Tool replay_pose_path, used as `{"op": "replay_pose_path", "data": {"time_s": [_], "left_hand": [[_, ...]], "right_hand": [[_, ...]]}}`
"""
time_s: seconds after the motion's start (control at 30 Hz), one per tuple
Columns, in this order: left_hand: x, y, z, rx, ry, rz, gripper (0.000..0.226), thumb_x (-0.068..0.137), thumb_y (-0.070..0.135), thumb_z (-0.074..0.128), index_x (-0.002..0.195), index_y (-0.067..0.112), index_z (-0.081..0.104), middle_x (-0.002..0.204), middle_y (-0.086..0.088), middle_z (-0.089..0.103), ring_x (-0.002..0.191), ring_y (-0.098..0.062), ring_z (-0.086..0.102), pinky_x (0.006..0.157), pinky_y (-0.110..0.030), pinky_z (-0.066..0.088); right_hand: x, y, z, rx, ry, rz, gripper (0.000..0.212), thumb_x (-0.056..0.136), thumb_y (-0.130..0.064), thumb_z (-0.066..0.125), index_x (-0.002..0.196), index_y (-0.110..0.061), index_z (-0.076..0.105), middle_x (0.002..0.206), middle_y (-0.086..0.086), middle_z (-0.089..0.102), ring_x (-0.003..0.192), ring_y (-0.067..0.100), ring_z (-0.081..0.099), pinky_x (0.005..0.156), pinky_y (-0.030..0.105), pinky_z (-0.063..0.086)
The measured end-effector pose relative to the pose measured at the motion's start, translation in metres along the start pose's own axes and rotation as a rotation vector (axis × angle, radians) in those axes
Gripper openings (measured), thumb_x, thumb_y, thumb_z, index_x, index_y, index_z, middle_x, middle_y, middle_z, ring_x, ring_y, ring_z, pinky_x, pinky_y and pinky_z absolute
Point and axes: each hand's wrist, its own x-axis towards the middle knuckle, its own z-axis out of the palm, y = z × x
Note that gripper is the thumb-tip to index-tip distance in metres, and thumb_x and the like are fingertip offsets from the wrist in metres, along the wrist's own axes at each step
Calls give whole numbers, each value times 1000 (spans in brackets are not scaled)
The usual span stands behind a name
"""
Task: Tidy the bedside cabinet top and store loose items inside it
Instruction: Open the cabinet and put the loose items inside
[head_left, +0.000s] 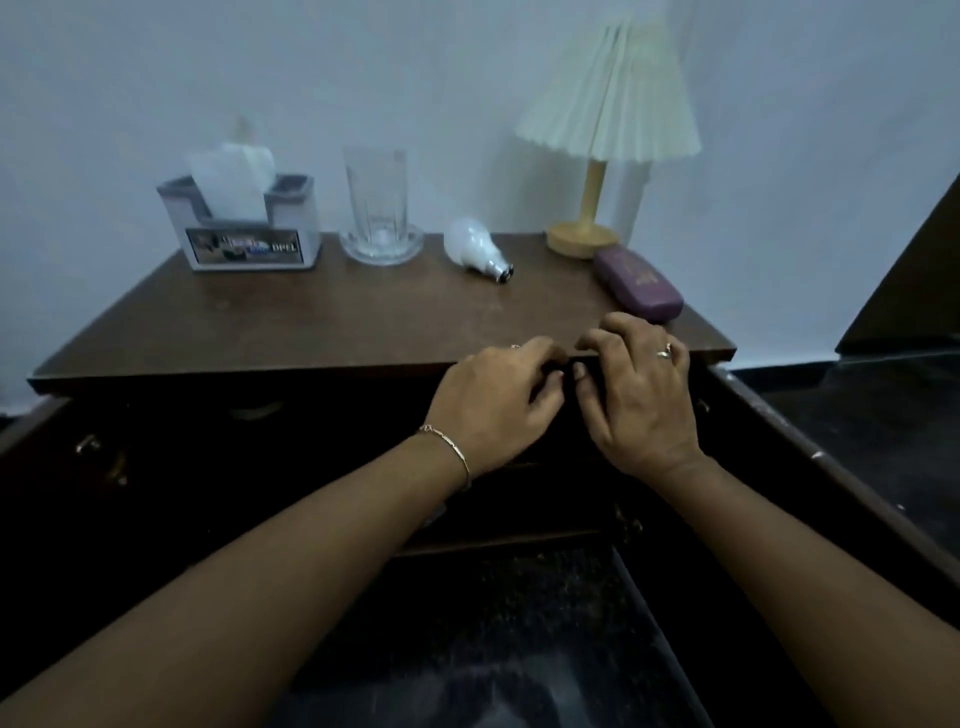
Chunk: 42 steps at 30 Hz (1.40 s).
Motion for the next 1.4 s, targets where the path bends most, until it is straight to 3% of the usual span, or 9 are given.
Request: {"op": "replay_pose_path", "data": {"time_s": [0.2,0.4,0.5,0.67,1.0,1.17,1.27,1.33,1.4], "left_hand": [[42,6,-10,-186,61,-128,12,83,24,55,91,22,65,75,3,68,75,-20,64,71,-36,53],[81,-5,9,-428,6,-329,12,84,6,58,88,16,63,94,5,70,74,-7,59,72,-12,45],[93,-5,19,-474,-25,-391,15,84,8,60,98,13,63,103,1,69,83,-13,61,84,-20,47],[101,-3,37,-528,-100,-455,18,83,12,64,96,21,57,103,1,64,101,-19,64,97,-34,48],[101,-8,41,-661,-83,-531,24,86,6,61,109,6,59,104,-3,63,96,-13,59,93,-22,45],[102,-10,42,-652,-77,-554,21,85,10,63,103,18,57,104,-3,67,101,-17,63,99,-32,47],[101,-4,43,-745,-21,-601,27,88,16,62,113,14,53,116,-12,63,94,-16,58,100,-40,46],[97,8,41,-919,39,-669,39,92,21,58,127,8,45,122,-13,57,95,-19,57,92,-39,50],[87,21,34,-1126,32,-739,50,95,24,54,136,4,37,127,-8,52,100,-26,60,76,-27,56]], "right_hand": [[34,14,-9,13,15,298,39,89,-42,42,115,-17,54,130,5,50,119,24,40,97,42,30],[54,40,4,64,-107,617,70,79,-52,61,135,-13,42,147,8,37,136,30,32,108,47,31],[55,49,12,77,-190,714,77,78,-48,64,138,-9,36,146,11,37,135,30,35,108,46,32],[58,51,19,90,-210,735,74,80,-47,63,136,-7,34,139,9,45,130,28,43,105,44,31],[62,55,15,113,-168,793,53,86,-45,58,125,-10,47,120,12,61,113,34,55,95,40,37],[56,48,11,251,-81,742,55,85,-47,59,130,-16,49,123,6,61,114,30,56,91,36,42],[46,41,5,329,-50,677,58,85,-50,58,134,-20,46,127,2,59,116,25,55,93,36,44],[35,34,-2,378,-37,630,61,85,-51,57,136,-21,43,129,0,58,117,21,54,95,38,46],[23,27,-12,414,-5,611,62,85,-49,58,139,-22,41,131,-2,56,119,15,51,98,36,45]]}}
